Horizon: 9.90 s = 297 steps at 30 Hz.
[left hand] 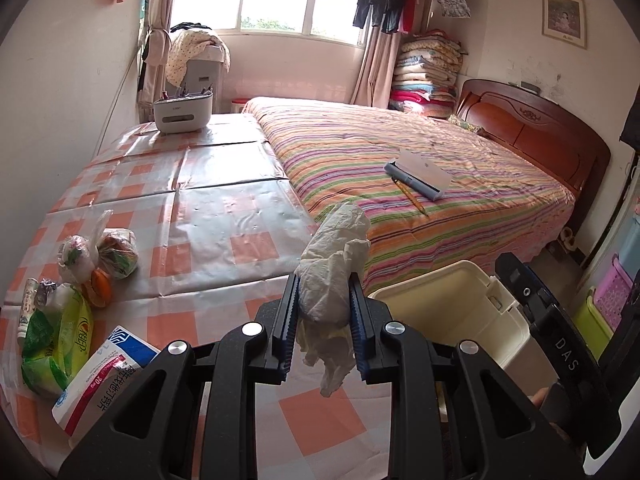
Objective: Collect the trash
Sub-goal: 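Carry both items to the cream bin and open the right tool to drop the white plush, then lower the tissue into the cream bin and open the left tool, then return to the table and grasp the blue medicine bottle with the right tool, then grasp the white medicine box with the left tool while the right tool holds the bottle, then carry the bottle over the cream bin and open the right tool while the left tool carries the box, then lower the white box into the cream bin and open the left tool, then move both tools back to the items on the table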
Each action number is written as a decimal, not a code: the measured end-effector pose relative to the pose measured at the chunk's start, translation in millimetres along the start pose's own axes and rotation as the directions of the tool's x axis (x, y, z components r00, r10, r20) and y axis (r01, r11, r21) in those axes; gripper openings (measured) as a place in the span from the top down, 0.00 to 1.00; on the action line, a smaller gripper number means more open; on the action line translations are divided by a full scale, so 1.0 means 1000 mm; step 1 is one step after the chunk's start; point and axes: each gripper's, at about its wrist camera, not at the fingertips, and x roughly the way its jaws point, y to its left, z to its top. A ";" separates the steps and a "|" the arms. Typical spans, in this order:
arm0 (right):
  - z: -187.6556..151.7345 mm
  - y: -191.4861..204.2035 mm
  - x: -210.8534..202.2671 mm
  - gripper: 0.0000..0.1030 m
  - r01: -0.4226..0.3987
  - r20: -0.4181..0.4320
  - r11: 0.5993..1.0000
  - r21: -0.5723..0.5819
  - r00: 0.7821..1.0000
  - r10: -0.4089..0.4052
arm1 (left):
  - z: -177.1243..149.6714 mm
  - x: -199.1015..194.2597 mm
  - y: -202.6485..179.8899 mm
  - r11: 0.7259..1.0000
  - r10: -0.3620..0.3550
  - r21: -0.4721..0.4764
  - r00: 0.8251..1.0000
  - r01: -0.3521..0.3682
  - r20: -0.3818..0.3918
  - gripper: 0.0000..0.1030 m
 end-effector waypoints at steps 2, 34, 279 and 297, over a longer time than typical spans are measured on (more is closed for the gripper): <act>0.003 -0.006 -0.004 0.45 -0.001 0.024 1.000 0.026 1.000 0.000 | 0.000 0.003 -0.005 1.000 -0.012 0.006 1.000 0.012 -0.006 0.78; 0.025 -0.060 -0.035 0.38 0.027 0.177 0.974 0.226 0.982 -0.068 | 0.011 0.037 -0.092 0.977 -0.114 0.172 0.992 0.123 -0.061 0.32; 0.026 -0.030 0.014 0.34 0.016 -0.037 0.994 0.106 0.999 -0.012 | 0.032 -0.004 0.076 0.977 0.078 -0.197 0.996 -0.087 -0.053 0.14; 0.010 0.004 0.037 0.34 -0.011 -0.132 0.999 0.033 0.991 0.015 | 0.006 -0.028 0.331 0.714 0.382 -0.465 0.848 -0.523 -0.368 0.16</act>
